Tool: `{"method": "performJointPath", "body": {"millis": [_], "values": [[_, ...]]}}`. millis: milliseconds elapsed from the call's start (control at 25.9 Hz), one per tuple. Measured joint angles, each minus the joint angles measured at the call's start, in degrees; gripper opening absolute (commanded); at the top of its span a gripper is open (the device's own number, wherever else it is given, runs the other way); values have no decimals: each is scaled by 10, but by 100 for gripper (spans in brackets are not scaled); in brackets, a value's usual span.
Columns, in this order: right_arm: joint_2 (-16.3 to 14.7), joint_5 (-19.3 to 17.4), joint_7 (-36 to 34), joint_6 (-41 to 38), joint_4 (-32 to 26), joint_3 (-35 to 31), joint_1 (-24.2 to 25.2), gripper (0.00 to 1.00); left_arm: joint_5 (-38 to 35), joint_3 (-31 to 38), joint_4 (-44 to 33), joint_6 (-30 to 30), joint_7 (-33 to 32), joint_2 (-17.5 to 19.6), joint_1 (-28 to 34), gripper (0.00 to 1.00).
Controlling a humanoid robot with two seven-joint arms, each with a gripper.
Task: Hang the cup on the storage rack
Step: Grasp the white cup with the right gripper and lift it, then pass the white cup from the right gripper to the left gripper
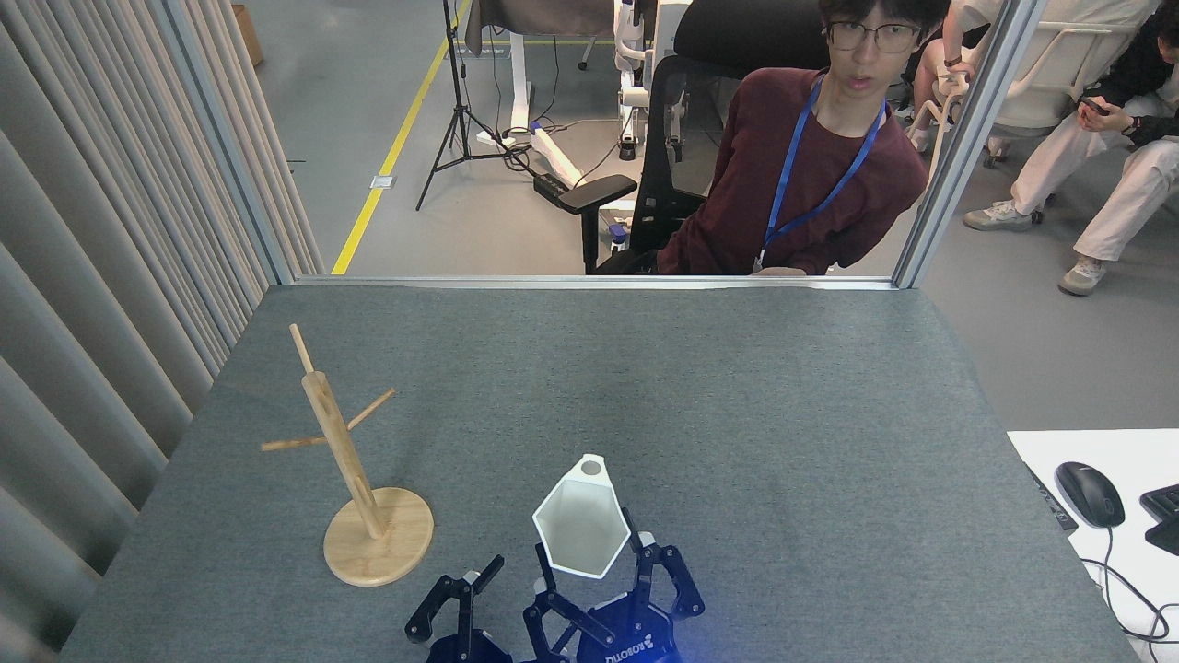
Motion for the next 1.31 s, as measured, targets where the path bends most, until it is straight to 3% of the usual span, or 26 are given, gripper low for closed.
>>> {"method": "performJointPath", "body": {"millis": [812, 850, 1005, 1043, 1082, 1159, 1275, 1314], "values": [[-12, 37, -21, 14, 10, 74, 38, 51, 3, 1, -5, -1, 0, 0, -3, 99], [-12, 39, -22, 14, 11, 75, 39, 51, 3, 1, -6, -1, 0, 1, -3, 90], [-13, 42, -23, 14, 11, 78, 40, 52, 2, 0, -13, -2, 1, 3, -3, 28], [-13, 42, -25, 14, 11, 79, 40, 53, 1, 0, -17, -3, -1, 5, -3, 18], [-13, 42, -26, 14, 11, 79, 40, 59, 1, 0, -20, -3, -1, 7, -3, 14], [-13, 42, -30, 14, 11, 79, 40, 84, 1, 0, -24, -3, -3, 8, -3, 14], [-13, 42, -32, 17, 11, 80, 40, 98, 1, 1, -26, -4, -5, 9, -2, 14], [-13, 42, -25, 19, 11, 79, 42, 98, 1, 1, -27, -1, -4, 10, -3, 14]]}}
